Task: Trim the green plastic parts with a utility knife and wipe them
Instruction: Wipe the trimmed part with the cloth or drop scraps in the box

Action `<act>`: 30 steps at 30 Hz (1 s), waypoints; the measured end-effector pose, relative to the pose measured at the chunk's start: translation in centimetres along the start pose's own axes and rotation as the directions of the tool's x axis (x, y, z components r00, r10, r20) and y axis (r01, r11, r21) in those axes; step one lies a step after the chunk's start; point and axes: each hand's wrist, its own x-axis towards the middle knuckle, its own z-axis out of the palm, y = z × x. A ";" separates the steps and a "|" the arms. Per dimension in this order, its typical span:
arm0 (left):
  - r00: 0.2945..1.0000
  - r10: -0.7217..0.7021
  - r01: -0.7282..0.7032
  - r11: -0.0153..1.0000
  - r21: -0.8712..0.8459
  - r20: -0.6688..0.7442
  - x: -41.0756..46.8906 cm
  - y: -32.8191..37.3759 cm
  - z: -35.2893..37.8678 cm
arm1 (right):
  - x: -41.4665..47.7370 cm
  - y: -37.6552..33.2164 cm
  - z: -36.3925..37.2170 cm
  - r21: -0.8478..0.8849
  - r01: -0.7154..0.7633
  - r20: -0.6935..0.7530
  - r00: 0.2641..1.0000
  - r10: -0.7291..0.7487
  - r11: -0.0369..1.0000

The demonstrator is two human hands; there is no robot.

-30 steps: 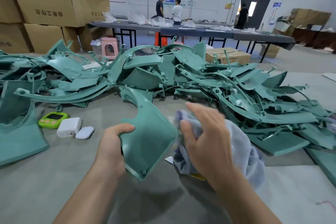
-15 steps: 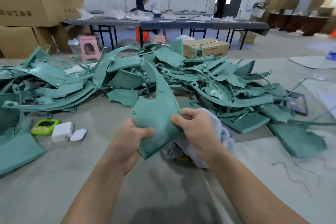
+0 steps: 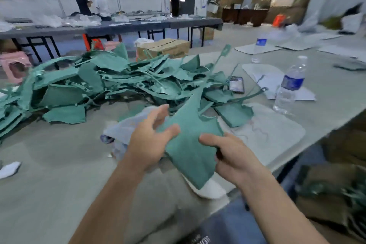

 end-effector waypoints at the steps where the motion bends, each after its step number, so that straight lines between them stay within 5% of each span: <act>1: 0.994 -0.006 0.013 0.997 -0.070 0.108 -0.1 0.3 1.5 | -1.6 -0.3 -1.6 0.001 -0.010 0.007 1.000 0.010 1.000; 5: 0.921 0.024 0.023 0.993 -0.114 0.388 -2.4 1.3 9.8 | -8.5 0.3 -9.1 0.086 0.033 -0.179 0.984 -0.017 0.996; 9: 0.806 -0.087 0.192 0.974 -0.119 0.586 -6.5 0.7 20.9 | -17.1 2.7 -16.8 0.272 0.095 -0.450 0.892 0.039 0.958; 13: 0.568 -0.313 0.484 0.875 -0.001 0.761 -13.2 -1.4 32.3 | -25.9 6.7 -23.7 0.372 0.178 -0.780 0.593 0.202 0.911; 17: 0.223 -0.406 0.657 0.735 0.171 0.886 -21.4 -3.4 38.9 | -33.2 10.5 -28.0 0.481 0.234 -0.849 0.366 0.382 0.845; 20: 0.089 -0.361 0.630 0.743 0.228 0.928 -25.1 -3.7 40.8 | -37.0 11.1 -31.9 0.460 0.435 -0.888 0.240 0.393 0.774; 22: 0.070 -0.359 0.566 0.782 0.260 0.931 -25.5 -3.1 41.3 | -38.7 10.7 -34.9 0.346 0.653 -0.927 0.129 0.351 0.674; 24: 0.096 -0.360 0.498 0.824 0.269 0.928 -24.7 -2.4 41.4 | -39.1 10.6 -36.8 0.279 0.798 -0.937 0.105 0.333 0.533; 27: 0.172 -0.303 0.427 0.880 0.206 0.937 -22.4 -1.6 41.0 | -37.2 12.1 -38.1 0.388 0.713 -0.909 0.194 0.368 0.584; 30: 0.321 -0.241 0.406 0.909 0.097 0.916 -19.4 -2.1 39.9 | -32.5 13.4 -37.1 0.471 0.604 -0.881 0.278 0.384 0.643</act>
